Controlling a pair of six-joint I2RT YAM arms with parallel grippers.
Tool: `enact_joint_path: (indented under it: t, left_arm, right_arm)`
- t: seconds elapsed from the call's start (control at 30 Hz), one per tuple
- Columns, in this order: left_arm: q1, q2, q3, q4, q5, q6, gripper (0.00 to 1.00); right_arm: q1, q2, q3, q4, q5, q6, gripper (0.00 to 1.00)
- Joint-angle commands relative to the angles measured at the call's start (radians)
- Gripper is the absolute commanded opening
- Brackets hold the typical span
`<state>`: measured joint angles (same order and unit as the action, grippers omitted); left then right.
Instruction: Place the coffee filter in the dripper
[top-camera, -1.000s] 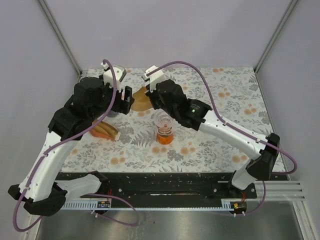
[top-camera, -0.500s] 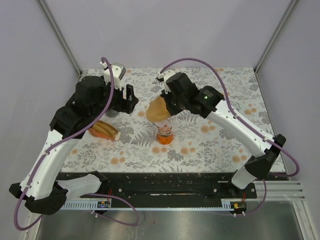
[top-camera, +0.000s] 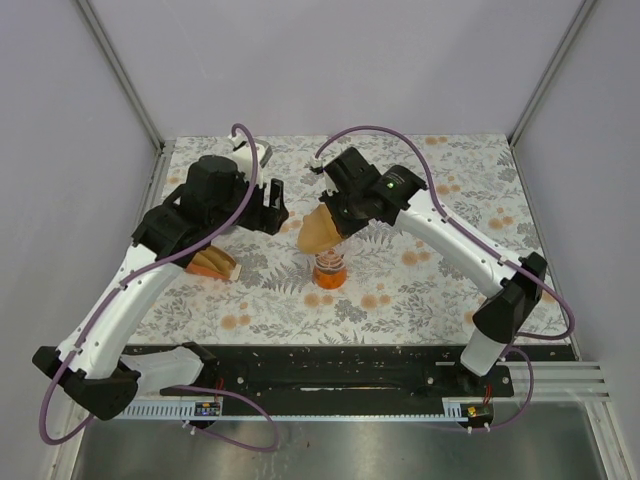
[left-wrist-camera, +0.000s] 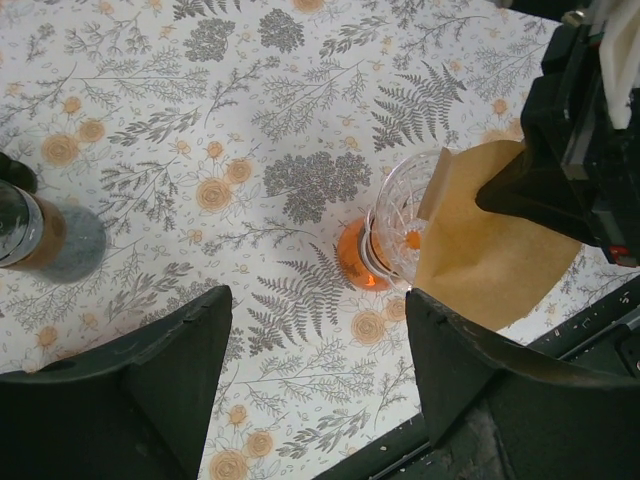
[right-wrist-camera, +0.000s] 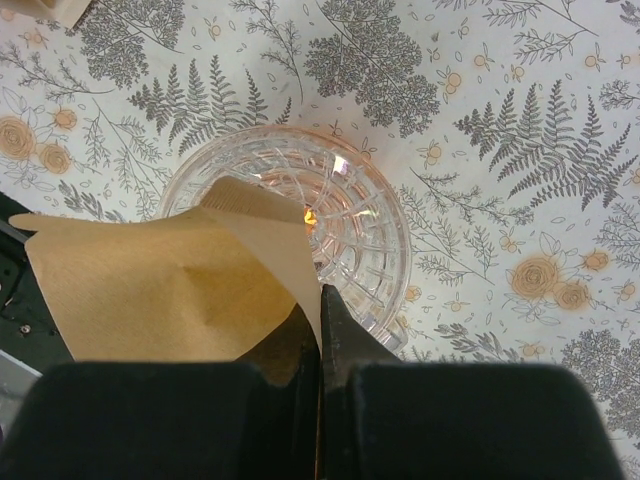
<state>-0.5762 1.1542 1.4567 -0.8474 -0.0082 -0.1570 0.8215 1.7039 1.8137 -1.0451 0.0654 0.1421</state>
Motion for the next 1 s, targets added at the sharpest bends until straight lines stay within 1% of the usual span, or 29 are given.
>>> enact_joint_path:
  t: [0.0, 0.07, 0.13, 0.2, 0.23, 0.37, 0.47, 0.5, 0.53, 0.9, 0.97]
  left_arm:
    - [0.003, 0.006, -0.021, 0.070, 0.048, -0.027, 0.73]
    - [0.001, 0.010, -0.032, 0.074, 0.069, -0.032, 0.73]
    - [0.003, 0.018, -0.033, 0.077, 0.086, -0.036, 0.73]
    - [0.002, 0.032, -0.035, 0.076, 0.096, -0.038, 0.73]
    - [0.001, 0.036, -0.032, 0.077, 0.097, -0.039, 0.73]
    - [0.002, 0.053, -0.032, 0.077, 0.109, -0.039, 0.73]
    - [0.001, 0.058, -0.027, 0.077, 0.109, -0.039, 0.73]
    - [0.002, 0.059, -0.022, 0.077, 0.111, -0.038, 0.73]
    - [0.001, 0.062, -0.021, 0.077, 0.111, -0.038, 0.73]
    - [0.001, 0.062, -0.016, 0.077, 0.096, -0.029, 0.72]
    - [0.001, 0.064, -0.012, 0.077, 0.091, -0.029, 0.72]
  right_arm:
    - [-0.016, 0.023, 0.024, -0.001, -0.029, -0.018, 0.04]
    - [-0.018, 0.026, 0.019, 0.005, -0.033, -0.018, 0.13]
    - [-0.019, 0.028, 0.016, 0.014, -0.033, -0.019, 0.25]
    - [-0.019, 0.025, 0.018, 0.023, -0.033, -0.022, 0.34]
    - [-0.019, 0.023, 0.019, 0.026, -0.032, -0.029, 0.36]
    - [-0.019, 0.016, 0.030, 0.033, -0.023, -0.042, 0.43]
    - [-0.019, 0.010, 0.030, 0.039, -0.015, -0.055, 0.51]
    - [-0.019, 0.005, 0.030, 0.042, -0.016, -0.056, 0.56]
    - [-0.019, 0.003, 0.032, 0.043, -0.013, -0.061, 0.59]
    - [-0.019, -0.033, 0.076, 0.060, 0.040, -0.114, 0.71]
    - [-0.019, -0.041, 0.088, 0.060, 0.047, -0.124, 0.72]
